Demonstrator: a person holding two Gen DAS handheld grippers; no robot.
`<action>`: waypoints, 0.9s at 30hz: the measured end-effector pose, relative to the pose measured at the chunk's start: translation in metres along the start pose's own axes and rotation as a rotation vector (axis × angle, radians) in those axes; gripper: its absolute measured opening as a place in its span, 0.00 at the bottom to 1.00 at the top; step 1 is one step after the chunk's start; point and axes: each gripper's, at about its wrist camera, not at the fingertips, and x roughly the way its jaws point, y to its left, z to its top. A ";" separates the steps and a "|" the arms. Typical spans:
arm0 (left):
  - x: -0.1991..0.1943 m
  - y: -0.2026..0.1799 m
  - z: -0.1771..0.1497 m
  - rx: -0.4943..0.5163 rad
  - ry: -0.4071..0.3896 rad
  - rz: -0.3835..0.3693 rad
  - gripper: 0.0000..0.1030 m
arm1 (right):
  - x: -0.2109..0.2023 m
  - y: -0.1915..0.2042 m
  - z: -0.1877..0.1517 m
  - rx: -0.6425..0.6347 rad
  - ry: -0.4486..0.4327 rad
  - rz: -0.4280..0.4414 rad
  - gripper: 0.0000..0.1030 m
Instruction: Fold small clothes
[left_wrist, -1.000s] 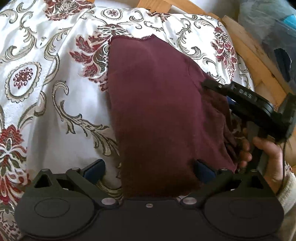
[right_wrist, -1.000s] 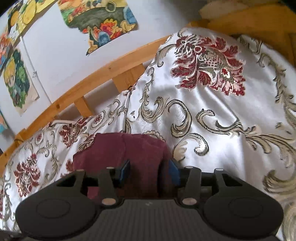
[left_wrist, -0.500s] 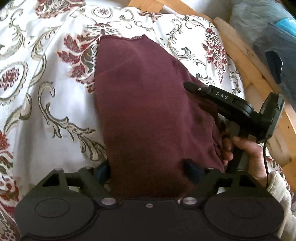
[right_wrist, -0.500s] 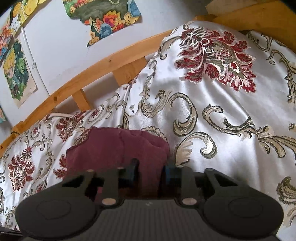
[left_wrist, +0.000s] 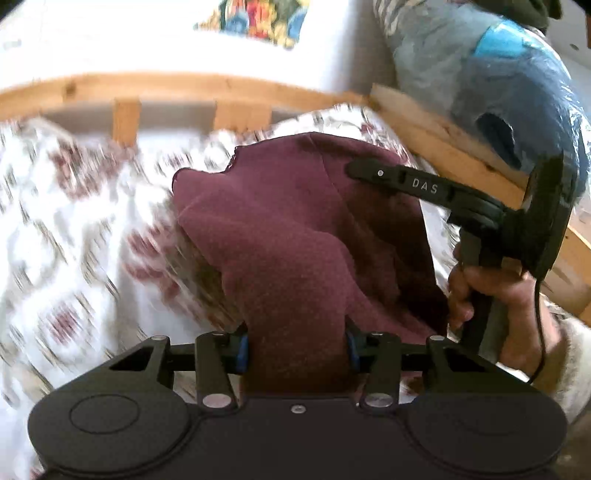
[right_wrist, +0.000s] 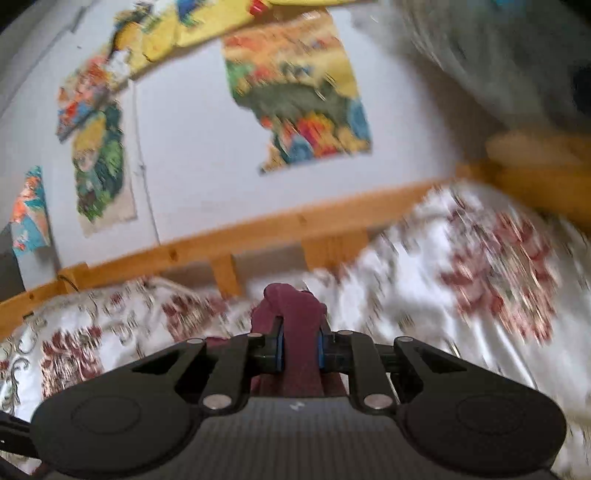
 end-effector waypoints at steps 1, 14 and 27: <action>-0.002 0.005 0.004 0.010 -0.013 0.021 0.47 | 0.006 0.007 0.006 -0.017 -0.007 0.009 0.18; 0.058 0.085 0.019 -0.178 0.030 0.095 0.48 | 0.128 0.053 0.012 -0.161 0.145 -0.015 0.18; 0.053 0.105 0.002 -0.334 0.098 0.091 0.69 | 0.126 0.031 -0.004 -0.146 0.239 -0.114 0.48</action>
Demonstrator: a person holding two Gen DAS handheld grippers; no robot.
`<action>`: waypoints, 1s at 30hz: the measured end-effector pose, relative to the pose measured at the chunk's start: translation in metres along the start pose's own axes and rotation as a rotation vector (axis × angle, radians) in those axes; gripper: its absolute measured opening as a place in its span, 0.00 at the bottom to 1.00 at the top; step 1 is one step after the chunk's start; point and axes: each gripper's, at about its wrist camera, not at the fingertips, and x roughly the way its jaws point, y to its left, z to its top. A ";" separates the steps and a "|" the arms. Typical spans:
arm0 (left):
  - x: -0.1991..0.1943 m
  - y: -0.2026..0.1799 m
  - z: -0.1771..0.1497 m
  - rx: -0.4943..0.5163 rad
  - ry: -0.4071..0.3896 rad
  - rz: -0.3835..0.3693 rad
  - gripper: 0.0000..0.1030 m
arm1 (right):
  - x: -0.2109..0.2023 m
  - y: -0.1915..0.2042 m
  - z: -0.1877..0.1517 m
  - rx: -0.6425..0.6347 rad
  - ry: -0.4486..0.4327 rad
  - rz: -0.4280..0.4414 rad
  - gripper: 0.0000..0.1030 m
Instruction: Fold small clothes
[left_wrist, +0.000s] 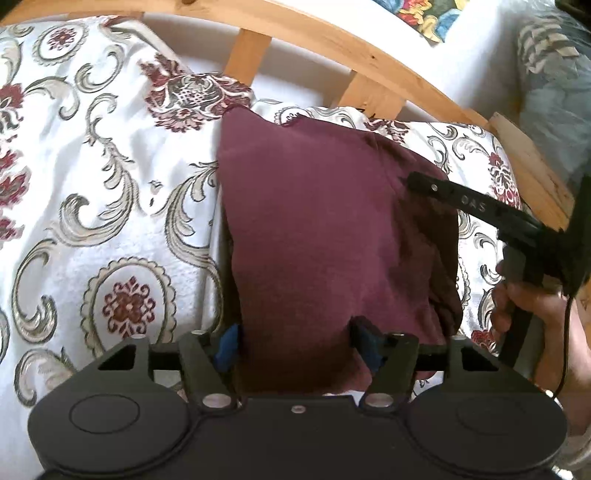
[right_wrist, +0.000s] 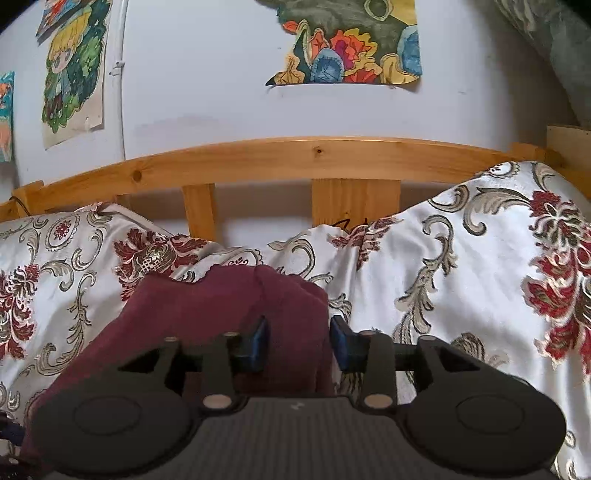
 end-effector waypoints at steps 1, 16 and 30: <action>-0.003 -0.001 -0.001 -0.007 -0.004 0.001 0.70 | -0.003 0.000 0.000 0.002 0.001 -0.001 0.51; -0.105 -0.039 -0.030 0.028 -0.226 0.174 0.99 | -0.167 0.018 -0.023 0.070 -0.125 0.038 1.00; -0.174 -0.065 -0.106 0.227 -0.339 0.387 0.99 | -0.287 0.052 -0.078 0.108 -0.092 0.037 1.00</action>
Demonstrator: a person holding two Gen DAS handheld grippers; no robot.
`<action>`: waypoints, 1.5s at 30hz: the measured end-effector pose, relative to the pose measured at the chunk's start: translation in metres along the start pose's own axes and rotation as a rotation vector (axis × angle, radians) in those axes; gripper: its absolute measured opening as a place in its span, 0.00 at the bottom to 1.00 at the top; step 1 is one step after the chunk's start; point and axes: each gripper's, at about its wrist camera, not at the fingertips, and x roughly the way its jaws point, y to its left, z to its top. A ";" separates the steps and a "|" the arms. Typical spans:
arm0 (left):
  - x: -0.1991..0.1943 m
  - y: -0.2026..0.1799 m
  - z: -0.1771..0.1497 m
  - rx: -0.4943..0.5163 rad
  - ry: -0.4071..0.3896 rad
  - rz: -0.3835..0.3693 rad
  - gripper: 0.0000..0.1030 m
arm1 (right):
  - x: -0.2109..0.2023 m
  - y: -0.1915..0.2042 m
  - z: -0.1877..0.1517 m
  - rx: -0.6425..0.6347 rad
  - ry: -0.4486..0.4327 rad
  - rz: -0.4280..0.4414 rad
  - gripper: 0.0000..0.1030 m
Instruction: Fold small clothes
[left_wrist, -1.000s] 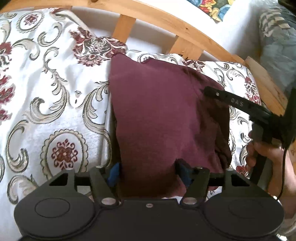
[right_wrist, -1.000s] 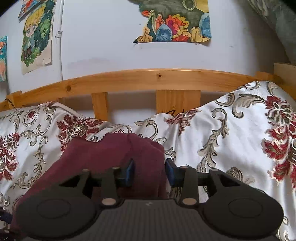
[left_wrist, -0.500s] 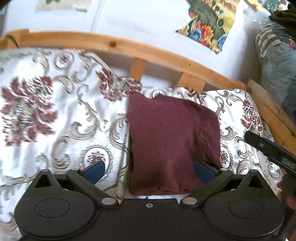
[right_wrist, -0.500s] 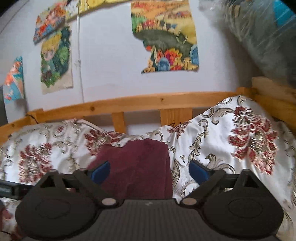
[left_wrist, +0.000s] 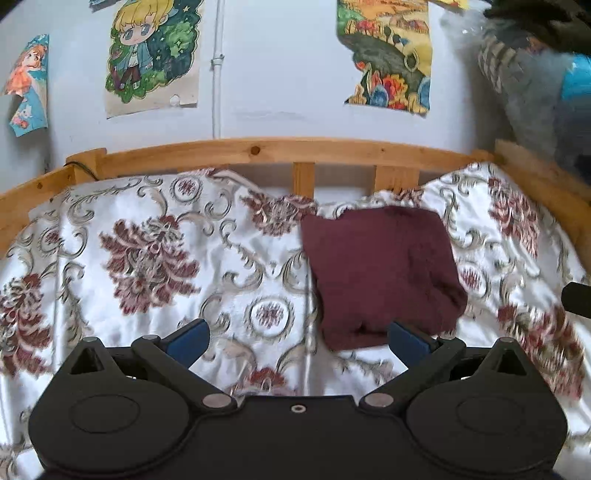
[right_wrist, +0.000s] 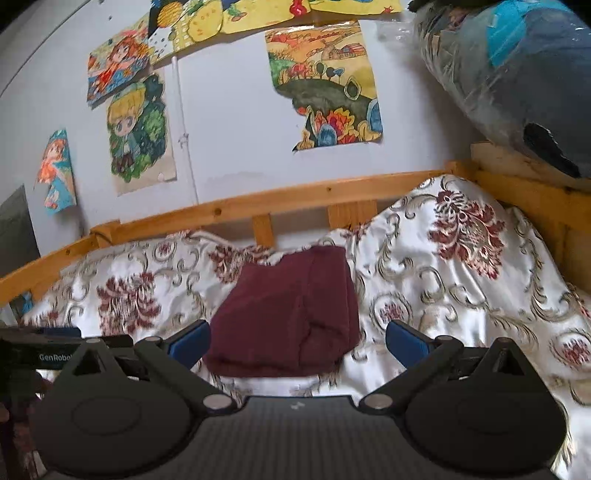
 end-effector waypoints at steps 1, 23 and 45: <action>-0.002 0.000 -0.004 -0.001 0.007 -0.004 0.99 | -0.003 0.000 -0.005 -0.006 0.004 -0.004 1.00; -0.005 -0.002 -0.019 0.000 0.039 -0.004 0.99 | 0.004 -0.001 -0.019 -0.036 0.040 -0.009 1.00; -0.004 -0.002 -0.018 -0.014 0.078 0.022 0.99 | 0.005 0.001 -0.021 -0.032 0.055 0.000 1.00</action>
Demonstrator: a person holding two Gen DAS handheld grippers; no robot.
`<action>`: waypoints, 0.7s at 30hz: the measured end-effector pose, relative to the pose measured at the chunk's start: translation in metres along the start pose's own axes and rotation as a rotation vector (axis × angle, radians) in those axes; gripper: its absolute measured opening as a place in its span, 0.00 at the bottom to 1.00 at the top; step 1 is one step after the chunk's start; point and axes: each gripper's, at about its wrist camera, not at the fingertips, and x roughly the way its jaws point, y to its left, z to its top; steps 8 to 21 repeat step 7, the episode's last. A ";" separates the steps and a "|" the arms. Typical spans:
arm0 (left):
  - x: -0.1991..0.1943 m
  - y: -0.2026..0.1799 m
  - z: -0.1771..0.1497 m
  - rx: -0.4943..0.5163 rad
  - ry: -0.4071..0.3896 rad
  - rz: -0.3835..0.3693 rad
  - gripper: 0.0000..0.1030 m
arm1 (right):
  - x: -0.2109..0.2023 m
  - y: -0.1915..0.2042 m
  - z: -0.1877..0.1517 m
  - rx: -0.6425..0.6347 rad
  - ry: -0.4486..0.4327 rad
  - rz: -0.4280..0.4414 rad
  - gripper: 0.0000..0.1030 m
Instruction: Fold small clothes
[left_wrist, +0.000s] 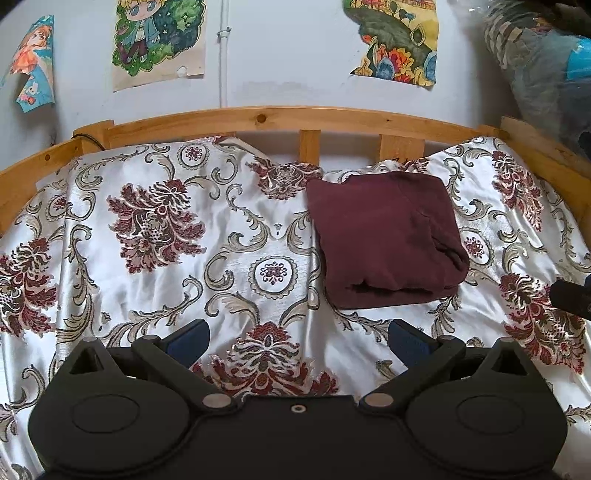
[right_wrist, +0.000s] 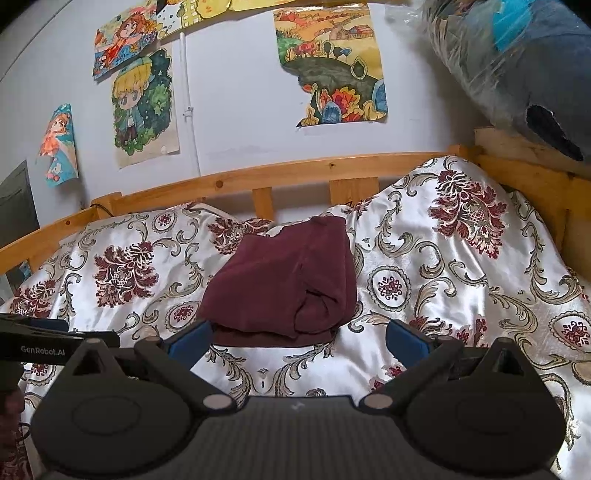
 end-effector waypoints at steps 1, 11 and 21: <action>0.000 0.000 0.000 0.000 -0.003 0.004 0.99 | 0.001 0.000 0.000 0.002 0.004 0.001 1.00; 0.002 0.003 -0.003 -0.015 0.030 0.000 0.99 | 0.003 -0.002 -0.001 0.014 0.021 0.001 1.00; 0.002 0.003 -0.003 -0.015 0.030 0.000 0.99 | 0.003 -0.002 -0.001 0.014 0.021 0.001 1.00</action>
